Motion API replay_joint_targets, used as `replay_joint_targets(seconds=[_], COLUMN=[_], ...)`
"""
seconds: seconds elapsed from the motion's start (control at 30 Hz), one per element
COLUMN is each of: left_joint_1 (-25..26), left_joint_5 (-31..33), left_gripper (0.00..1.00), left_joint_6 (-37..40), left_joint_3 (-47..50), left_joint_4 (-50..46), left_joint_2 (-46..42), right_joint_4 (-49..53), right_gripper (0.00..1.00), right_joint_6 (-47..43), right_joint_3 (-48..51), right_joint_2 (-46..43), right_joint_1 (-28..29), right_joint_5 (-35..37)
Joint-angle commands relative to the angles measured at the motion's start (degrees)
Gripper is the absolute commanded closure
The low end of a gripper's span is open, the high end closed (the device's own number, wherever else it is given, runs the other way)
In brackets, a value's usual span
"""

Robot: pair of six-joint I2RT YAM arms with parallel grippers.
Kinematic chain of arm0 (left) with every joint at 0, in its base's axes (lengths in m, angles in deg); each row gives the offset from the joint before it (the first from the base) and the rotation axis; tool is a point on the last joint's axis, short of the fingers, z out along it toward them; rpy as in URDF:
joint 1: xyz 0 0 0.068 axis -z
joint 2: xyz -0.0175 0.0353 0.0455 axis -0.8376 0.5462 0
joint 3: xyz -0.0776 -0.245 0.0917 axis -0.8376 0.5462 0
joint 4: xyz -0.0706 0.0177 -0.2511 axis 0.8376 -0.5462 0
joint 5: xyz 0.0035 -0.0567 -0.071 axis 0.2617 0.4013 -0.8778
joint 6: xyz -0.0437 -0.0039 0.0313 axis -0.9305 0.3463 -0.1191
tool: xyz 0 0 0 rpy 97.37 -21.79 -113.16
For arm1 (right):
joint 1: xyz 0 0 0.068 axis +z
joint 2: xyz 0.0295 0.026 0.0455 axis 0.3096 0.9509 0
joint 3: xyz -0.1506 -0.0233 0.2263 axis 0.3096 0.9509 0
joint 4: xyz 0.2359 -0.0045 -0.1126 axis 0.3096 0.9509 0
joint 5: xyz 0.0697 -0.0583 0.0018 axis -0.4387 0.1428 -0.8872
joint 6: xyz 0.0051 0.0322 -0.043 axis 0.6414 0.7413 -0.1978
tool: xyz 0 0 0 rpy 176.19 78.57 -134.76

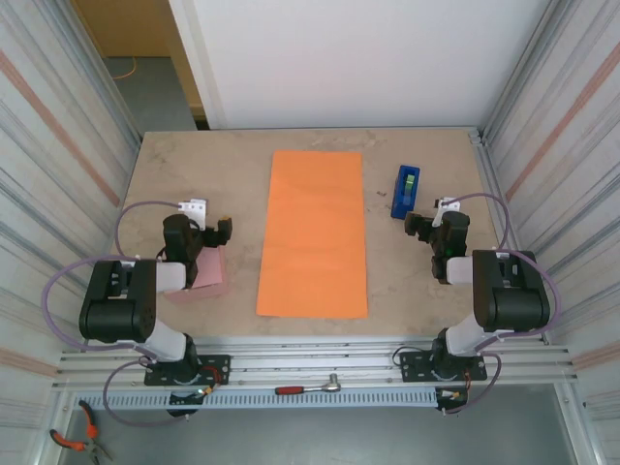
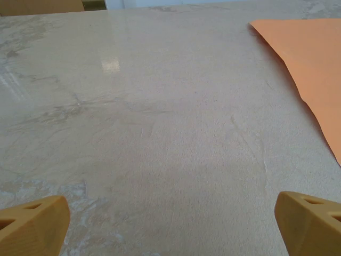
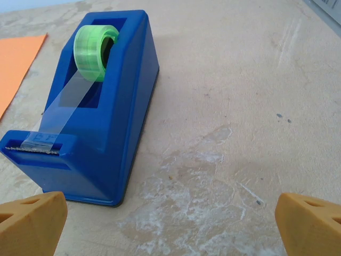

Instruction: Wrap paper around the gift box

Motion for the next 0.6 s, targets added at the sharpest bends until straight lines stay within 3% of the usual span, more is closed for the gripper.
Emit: replay_joint_targets(seconds=[0.0, 0.57], left_joint_1=[-0.1, 0.0], left_joint_5=[0.6, 1.3], left_gripper=[0.01, 0.01], left_joint_6=[-0.4, -0.6], left_joint_3=[-0.9, -0.8], left_joint_4=[-0.2, -0.1], left_joint_2=[0.1, 0.1], right_joint_4=[-0.1, -0.3], right_gripper=[0.02, 0.02], right_joint_6=[-1.5, -1.5], right_joint_3=[-0.6, -0.5], right_joint_2=[-0.5, -0.6], right_joint_1=[-0.4, -0.6], right_joint_5=[-0.5, -0.7])
